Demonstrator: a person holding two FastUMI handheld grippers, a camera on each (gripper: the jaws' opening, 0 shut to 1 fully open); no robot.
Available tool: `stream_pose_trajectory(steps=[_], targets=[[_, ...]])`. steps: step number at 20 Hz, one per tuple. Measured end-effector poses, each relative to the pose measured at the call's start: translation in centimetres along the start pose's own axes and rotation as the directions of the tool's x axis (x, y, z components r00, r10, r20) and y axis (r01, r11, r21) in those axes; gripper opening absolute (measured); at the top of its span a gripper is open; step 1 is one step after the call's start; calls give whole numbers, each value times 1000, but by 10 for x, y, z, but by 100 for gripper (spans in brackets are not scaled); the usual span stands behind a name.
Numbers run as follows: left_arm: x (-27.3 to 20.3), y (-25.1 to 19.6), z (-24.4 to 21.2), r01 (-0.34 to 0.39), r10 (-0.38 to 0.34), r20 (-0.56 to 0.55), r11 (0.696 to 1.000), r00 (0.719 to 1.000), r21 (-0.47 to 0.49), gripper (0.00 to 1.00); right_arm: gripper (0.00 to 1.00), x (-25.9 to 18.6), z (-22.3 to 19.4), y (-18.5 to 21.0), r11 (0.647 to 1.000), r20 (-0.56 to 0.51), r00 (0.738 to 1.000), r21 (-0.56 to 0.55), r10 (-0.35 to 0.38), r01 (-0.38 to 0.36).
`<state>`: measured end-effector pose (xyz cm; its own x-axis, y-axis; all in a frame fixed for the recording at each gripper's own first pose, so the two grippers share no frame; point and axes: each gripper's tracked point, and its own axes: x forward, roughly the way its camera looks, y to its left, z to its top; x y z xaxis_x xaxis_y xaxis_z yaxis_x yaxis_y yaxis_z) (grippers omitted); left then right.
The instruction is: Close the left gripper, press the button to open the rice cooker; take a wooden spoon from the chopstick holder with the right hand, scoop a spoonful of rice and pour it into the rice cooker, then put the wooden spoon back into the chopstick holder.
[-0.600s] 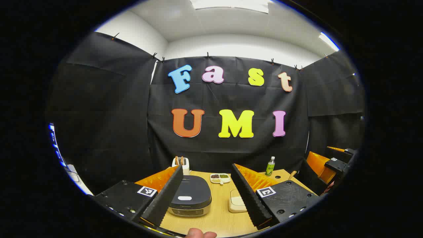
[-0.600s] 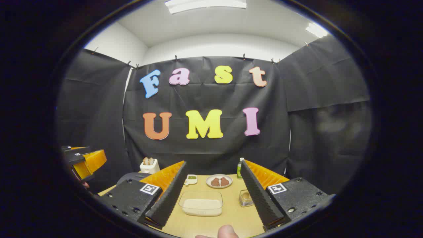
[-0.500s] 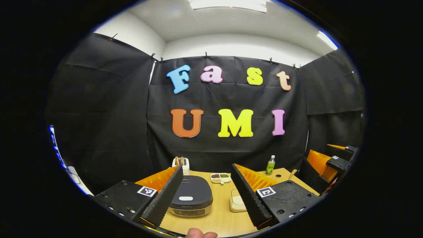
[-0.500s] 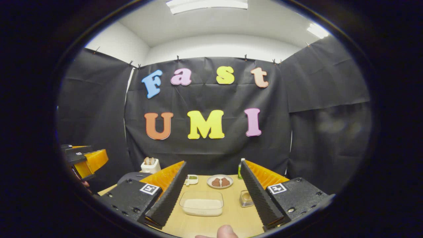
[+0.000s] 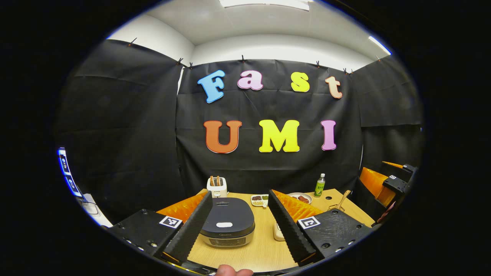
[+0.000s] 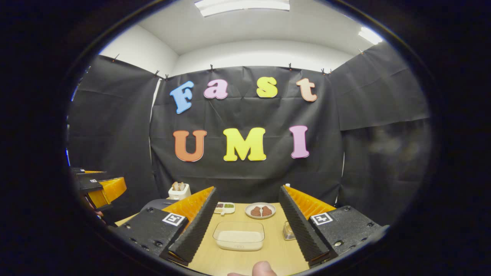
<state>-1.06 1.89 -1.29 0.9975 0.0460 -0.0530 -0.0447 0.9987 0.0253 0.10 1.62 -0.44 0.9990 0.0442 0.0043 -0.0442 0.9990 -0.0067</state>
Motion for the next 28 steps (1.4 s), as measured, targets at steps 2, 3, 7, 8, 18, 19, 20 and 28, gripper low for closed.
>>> stream_pose_trajectory(steps=[2, 3, 7, 8, 18, 19, 20, 28], targets=[[-1, 2, -1, -8, 8, 3, 1000, 1000, -6, 94, 100, -1, -3, -1, 1000, -5, 1000, 1, 1, -1], [-2, 3, -3, -12, 12, 2, 1000, 1000, -7, 94, 100, -2, -4, -2, 1000, -8, 1000, 0, -1, 1], [-5, 7, -4, -19, 19, -3, 1000, 1000, -5, 94, 100, -3, -3, -4, 1000, -4, 1000, 0, -6, 6], [-7, 9, -7, -20, 20, -2, 1000, 1000, -5, 94, 100, -2, -6, -4, 1000, -12, 1000, 1, -4, 4], [10, 20, -17, -57, 55, -51, 997, 997, -45, 94, 100, 19, -14, -3, 1000, -65, 998, -2, -2, 2], [12, 20, -17, -62, 59, -59, 997, 997, -49, 94, 100, 22, -13, -4, 1000, -64, 998, -3, 3, -3], [14, 20, -18, -63, 60, -63, 997, 996, -48, 94, 100, 28, -10, -8, 1000, -54, 999, -5, 2, -3], [38, 12, -43, -79, 66, -181, 995, 981, -62, 67, 100, 79, -18, -27, 999, -59, 998, 17, 30, -29]])
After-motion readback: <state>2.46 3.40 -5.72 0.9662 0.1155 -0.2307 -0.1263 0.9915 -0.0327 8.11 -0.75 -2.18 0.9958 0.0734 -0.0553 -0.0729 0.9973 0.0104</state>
